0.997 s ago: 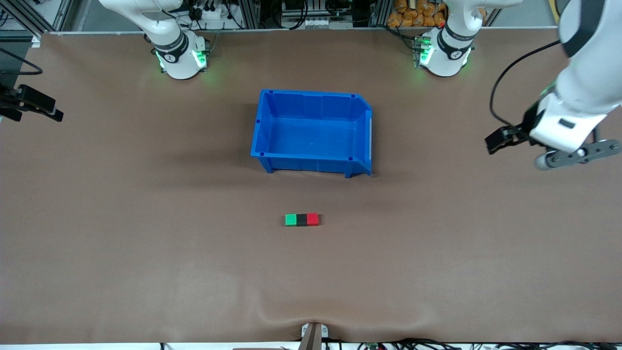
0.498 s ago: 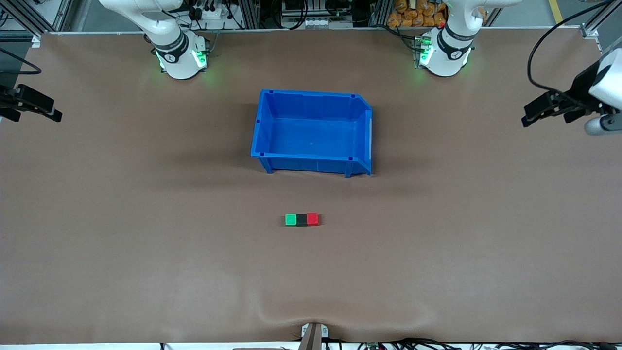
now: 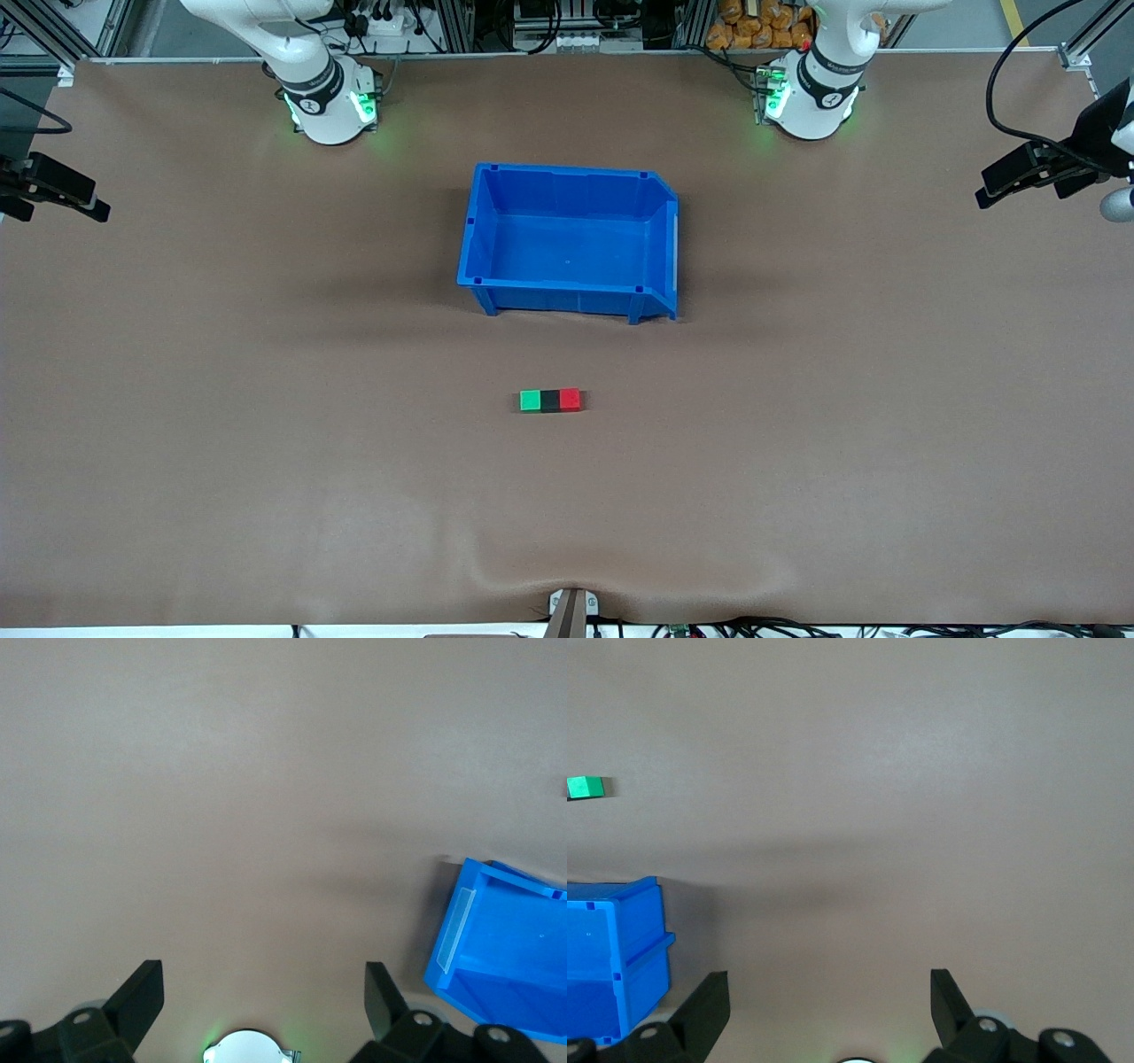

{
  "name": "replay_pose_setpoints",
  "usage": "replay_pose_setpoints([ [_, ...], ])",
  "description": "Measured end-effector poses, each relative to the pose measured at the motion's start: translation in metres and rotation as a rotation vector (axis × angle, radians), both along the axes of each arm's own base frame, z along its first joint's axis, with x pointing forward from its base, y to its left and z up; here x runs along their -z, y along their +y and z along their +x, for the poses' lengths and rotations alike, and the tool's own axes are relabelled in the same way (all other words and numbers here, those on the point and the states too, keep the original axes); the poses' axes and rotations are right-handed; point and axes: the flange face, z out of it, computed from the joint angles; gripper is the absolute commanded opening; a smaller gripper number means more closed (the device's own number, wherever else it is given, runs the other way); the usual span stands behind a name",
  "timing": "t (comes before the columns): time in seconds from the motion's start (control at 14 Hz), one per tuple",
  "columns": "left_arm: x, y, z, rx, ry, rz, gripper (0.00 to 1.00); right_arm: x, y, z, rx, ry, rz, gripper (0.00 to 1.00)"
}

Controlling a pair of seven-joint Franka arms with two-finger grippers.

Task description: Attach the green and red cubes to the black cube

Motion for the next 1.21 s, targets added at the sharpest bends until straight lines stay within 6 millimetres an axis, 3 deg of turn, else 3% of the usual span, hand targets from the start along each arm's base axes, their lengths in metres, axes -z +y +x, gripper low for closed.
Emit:
replay_pose_setpoints([
  [0.14, 0.0, 0.006, 0.0, -0.007, 0.001, 0.002, 1.0, 0.0, 0.0, 0.0, 0.001, -0.002, 0.0, 1.0],
  [0.43, -0.001, -0.013, -0.003, 0.028, 0.014, 0.006, 1.0, -0.001, -0.001, 0.0, 0.002, -0.004, 0.0, 1.0],
  [1.21, -0.003, -0.013, -0.032, 0.034, 0.032, 0.009, 1.0, -0.001, -0.001, 0.001, 0.003, -0.007, -0.001, 1.0],
])
